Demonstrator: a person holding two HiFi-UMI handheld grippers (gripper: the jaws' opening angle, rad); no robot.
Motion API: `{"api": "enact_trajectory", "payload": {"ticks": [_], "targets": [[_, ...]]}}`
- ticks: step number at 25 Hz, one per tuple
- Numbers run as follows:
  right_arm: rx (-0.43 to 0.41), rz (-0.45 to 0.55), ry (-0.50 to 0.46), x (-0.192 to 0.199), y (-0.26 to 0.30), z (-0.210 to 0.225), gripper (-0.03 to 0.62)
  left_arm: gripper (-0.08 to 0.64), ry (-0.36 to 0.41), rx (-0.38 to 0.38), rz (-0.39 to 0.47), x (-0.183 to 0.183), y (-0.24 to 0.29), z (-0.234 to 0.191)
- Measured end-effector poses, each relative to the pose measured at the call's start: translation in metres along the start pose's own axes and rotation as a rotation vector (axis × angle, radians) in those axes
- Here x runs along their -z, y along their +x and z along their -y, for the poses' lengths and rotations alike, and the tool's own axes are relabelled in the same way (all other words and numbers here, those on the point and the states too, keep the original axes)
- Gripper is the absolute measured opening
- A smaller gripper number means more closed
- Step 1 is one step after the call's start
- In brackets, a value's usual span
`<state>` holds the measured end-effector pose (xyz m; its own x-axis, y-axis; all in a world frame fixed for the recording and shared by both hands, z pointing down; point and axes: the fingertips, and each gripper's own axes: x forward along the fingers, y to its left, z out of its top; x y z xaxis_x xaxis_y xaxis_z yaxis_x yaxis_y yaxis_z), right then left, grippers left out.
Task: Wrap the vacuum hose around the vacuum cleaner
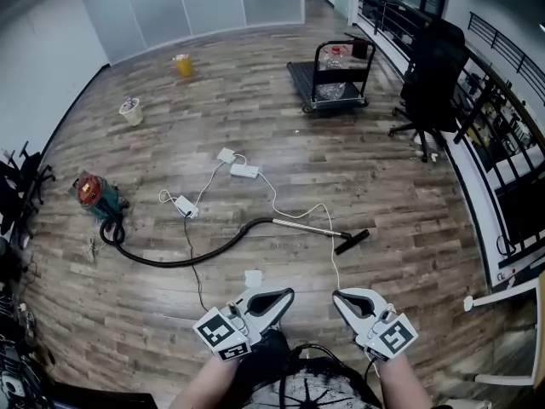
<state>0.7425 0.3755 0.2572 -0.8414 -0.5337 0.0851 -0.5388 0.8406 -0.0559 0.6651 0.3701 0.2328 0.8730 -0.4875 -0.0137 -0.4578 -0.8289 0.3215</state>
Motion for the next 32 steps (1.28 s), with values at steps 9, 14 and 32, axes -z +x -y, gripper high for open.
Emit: {"api": "enact_trajectory", "payload": {"ticks": [9,14,32], "targets": [[0.001,0.017,-0.069,-0.029,0.089,0.043,0.005,0.0,0.122,0.063,-0.041,-0.032,0.003,-0.068],[0.029,-0.012,-0.056,-0.033,0.133,0.065,0.005,0.0,0.095,0.081,-0.062,-0.044,-0.005,-0.115],[0.224,-0.038,-0.027,-0.033,0.15,0.151,0.005,0.0,0.082,0.254,-0.114,-0.053,0.061,-0.194]]}}
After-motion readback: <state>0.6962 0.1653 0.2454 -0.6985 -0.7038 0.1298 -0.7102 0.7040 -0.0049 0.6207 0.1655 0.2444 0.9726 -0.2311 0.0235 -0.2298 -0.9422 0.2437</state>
